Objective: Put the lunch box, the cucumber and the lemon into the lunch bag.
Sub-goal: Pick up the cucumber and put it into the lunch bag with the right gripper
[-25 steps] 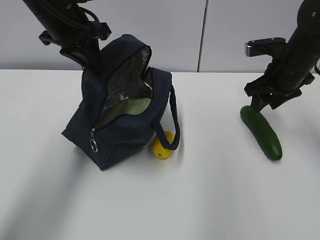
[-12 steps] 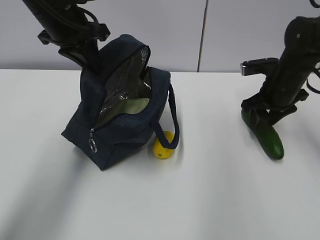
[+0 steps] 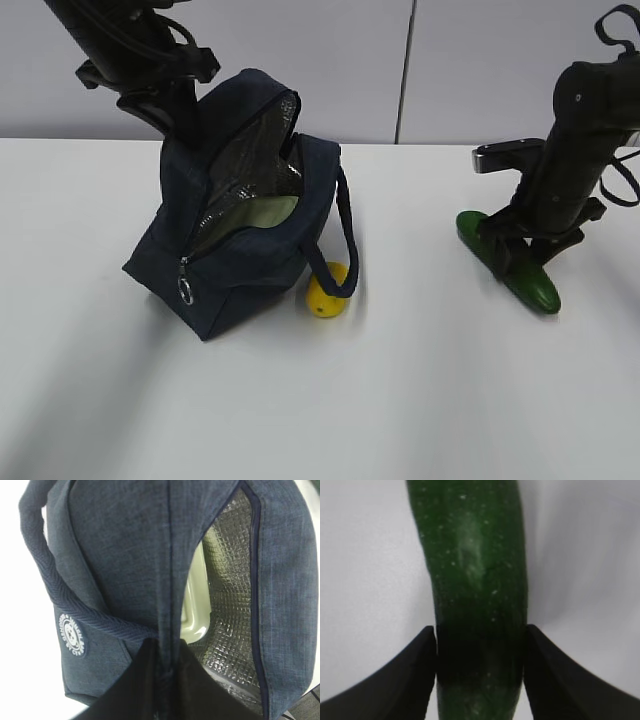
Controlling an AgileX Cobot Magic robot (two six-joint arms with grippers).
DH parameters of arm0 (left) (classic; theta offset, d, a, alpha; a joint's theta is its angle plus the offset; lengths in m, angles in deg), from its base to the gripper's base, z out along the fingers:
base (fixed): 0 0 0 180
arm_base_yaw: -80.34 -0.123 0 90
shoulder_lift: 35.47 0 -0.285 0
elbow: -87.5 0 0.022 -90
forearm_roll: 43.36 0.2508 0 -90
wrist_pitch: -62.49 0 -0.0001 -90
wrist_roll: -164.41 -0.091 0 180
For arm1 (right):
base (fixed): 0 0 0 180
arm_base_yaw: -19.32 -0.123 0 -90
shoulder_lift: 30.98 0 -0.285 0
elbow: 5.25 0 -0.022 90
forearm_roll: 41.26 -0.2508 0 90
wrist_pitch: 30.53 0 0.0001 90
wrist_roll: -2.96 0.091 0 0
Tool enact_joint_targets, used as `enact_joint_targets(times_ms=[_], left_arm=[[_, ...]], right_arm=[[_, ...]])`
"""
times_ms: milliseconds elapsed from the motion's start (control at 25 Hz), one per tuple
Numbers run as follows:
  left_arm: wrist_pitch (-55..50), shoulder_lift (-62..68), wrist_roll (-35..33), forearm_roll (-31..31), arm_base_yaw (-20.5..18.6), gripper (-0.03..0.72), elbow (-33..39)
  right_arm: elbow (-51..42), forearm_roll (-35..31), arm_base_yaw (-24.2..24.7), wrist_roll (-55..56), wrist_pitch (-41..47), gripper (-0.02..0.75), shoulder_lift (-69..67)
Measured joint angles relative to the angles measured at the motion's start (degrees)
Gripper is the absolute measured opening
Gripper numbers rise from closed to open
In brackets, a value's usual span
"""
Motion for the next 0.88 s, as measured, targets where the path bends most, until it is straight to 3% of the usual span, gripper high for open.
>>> enact_joint_targets(times_ms=[200,560,720,880], left_arm=[[0.0,0.0,0.0,0.0,0.0,0.02,0.0],[0.0,0.0,-0.1,0.0,0.0,0.02,0.0],[0.0,0.0,-0.1,0.1,0.0,0.02,0.0],[0.0,0.0,-0.1,0.1,0.0,0.02,0.0]], right_arm=[[0.0,-0.1,0.0,0.3,-0.1,0.4,-0.8],[2.7,-2.9,0.0,0.6,2.2,0.279,-1.2],[7.7,-15.1,0.0,-4.7,7.1,0.278,-1.4],[10.5,-33.3,0.1,-13.7,12.5,0.276,-0.8]])
